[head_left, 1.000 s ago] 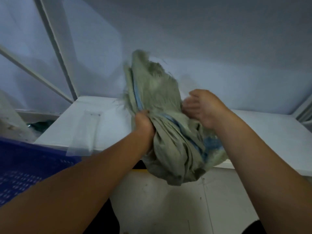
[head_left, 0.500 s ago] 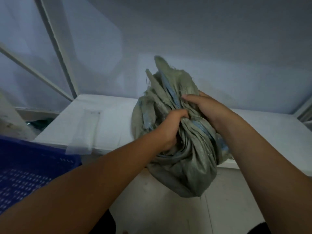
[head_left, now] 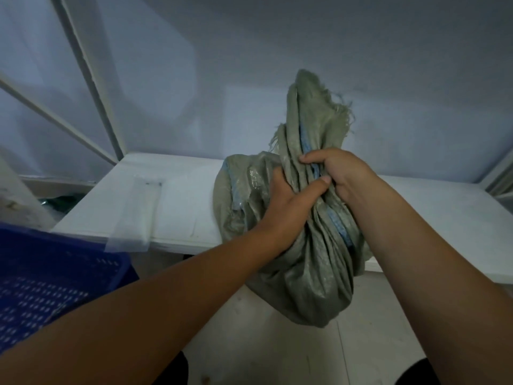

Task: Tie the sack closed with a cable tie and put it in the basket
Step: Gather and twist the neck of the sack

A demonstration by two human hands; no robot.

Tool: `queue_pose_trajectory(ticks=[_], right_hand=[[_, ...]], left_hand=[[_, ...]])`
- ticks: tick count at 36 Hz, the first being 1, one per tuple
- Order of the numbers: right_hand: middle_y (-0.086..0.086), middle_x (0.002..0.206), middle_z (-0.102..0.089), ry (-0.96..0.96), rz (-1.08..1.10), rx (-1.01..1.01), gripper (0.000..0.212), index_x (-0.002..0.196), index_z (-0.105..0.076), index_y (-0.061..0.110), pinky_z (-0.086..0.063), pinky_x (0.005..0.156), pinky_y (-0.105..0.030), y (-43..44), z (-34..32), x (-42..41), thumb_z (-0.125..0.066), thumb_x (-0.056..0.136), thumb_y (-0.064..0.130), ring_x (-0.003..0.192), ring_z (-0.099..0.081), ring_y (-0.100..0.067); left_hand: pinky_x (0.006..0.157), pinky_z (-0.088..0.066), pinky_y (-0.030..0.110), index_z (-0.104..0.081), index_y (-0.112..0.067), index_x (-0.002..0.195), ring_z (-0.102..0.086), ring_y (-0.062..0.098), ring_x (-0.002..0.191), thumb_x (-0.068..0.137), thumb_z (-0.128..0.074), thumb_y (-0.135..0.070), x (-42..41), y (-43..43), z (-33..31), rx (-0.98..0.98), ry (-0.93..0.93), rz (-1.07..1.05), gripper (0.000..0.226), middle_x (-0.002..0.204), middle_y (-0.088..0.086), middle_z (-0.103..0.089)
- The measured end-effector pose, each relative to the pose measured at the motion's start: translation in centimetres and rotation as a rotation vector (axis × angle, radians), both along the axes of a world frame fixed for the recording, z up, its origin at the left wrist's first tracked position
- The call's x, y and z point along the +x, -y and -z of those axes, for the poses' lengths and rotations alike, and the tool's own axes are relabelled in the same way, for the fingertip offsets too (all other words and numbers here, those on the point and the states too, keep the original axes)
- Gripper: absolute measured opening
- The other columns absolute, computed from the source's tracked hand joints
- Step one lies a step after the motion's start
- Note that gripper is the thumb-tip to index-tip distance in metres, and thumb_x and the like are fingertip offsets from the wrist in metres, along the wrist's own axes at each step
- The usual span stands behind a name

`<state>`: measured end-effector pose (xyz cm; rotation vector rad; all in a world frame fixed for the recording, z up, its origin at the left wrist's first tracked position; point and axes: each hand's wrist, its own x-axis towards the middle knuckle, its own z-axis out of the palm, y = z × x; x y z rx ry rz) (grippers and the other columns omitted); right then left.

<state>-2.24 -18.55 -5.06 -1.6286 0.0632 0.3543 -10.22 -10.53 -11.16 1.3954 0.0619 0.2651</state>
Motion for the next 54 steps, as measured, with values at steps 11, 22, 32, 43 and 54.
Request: queue_pose_trajectory(ticks=[11, 22, 32, 43, 54], right_hand=[[-0.014, 0.073, -0.076, -0.138, -0.042, 0.188, 0.018, 0.099, -0.073, 0.000, -0.062, 0.052, -0.034, 0.8, -0.4, -1.0, -0.065, 0.096, 0.016, 0.056, -0.073, -0.025], [-0.006, 0.114, -0.077, 0.006, -0.133, 0.199, 0.052, 0.127, -0.069, 0.023, -0.052, 0.103, -0.047, 0.0, -1.1, -1.4, -0.068, 0.088, 0.058, 0.107, -0.073, -0.026], [-0.011, 0.138, -0.063, -0.156, -0.351, 0.011, 0.084, 0.117, -0.074, 0.020, -0.042, 0.114, -0.048, -0.6, 0.4, -1.7, -0.097, 0.039, 0.042, 0.124, -0.061, -0.029], [-0.014, 0.080, -0.076, -0.070, -0.269, 0.154, 0.028, 0.067, -0.080, 0.007, -0.061, 0.081, -0.037, -0.4, -0.3, -1.5, -0.063, 0.089, 0.009, 0.072, -0.074, -0.025], [-0.019, 0.107, -0.077, -0.142, -0.316, 0.073, 0.052, 0.113, -0.074, 0.001, -0.058, 0.091, -0.044, -0.5, -0.5, -1.5, -0.081, 0.064, 0.018, 0.097, -0.075, -0.033]], left_hand=[[0.091, -0.057, 0.040, -0.069, -0.007, 0.117, -0.071, 0.029, 0.093, 0.092, -0.063, -0.007, -0.7, -0.8, -1.2, -0.075, -0.365, 0.509, 0.026, 0.103, 0.015, -0.073], [0.073, -0.052, 0.033, -0.067, -0.006, 0.065, -0.062, 0.028, 0.068, 0.074, -0.044, -0.002, -0.4, -1.8, -1.6, -0.178, -0.413, 0.373, 0.024, 0.077, 0.012, -0.066], [0.072, -0.055, 0.041, -0.056, 0.006, 0.126, -0.068, 0.036, 0.090, 0.044, -0.072, -0.019, 0.4, -2.4, -1.1, -0.080, -0.443, 0.223, 0.087, 0.121, 0.025, -0.063], [0.099, -0.056, 0.045, -0.069, -0.006, 0.116, -0.070, 0.033, 0.104, 0.089, -0.068, -0.001, 0.2, -4.0, -2.2, 0.053, -0.368, 0.532, 0.027, 0.113, 0.019, -0.073], [0.093, -0.059, 0.048, -0.072, -0.011, 0.106, -0.071, 0.034, 0.097, 0.072, -0.070, -0.014, 0.0, -2.4, -0.6, 0.348, -0.370, 0.395, 0.034, 0.102, 0.017, -0.073]])
